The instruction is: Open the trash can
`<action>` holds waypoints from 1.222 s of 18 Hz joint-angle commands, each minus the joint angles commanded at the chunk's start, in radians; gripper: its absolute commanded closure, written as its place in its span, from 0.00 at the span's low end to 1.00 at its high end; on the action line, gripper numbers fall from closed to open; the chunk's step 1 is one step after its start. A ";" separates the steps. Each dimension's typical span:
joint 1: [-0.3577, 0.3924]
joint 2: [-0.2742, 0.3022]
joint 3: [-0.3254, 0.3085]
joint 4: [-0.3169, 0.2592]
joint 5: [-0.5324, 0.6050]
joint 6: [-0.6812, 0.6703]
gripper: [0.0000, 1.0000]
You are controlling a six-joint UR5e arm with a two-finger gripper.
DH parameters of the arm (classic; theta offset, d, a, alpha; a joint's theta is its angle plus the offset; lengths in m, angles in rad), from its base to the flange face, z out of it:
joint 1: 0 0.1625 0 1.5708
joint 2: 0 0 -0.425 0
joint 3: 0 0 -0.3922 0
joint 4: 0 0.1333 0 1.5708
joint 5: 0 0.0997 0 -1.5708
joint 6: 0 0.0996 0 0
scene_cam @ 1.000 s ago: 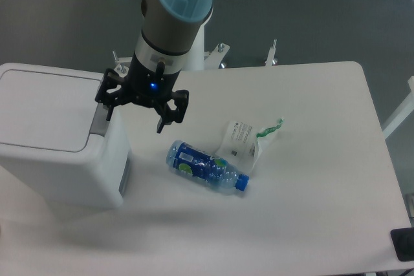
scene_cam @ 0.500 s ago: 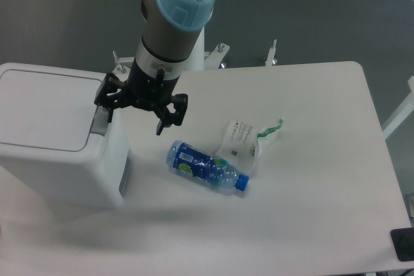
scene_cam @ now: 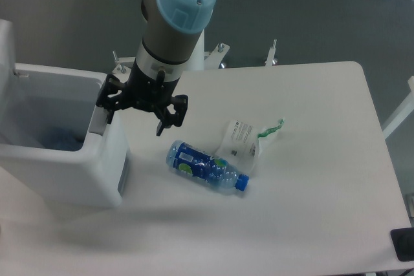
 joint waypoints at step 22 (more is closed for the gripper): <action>0.317 -0.017 0.005 0.161 0.212 0.511 0.00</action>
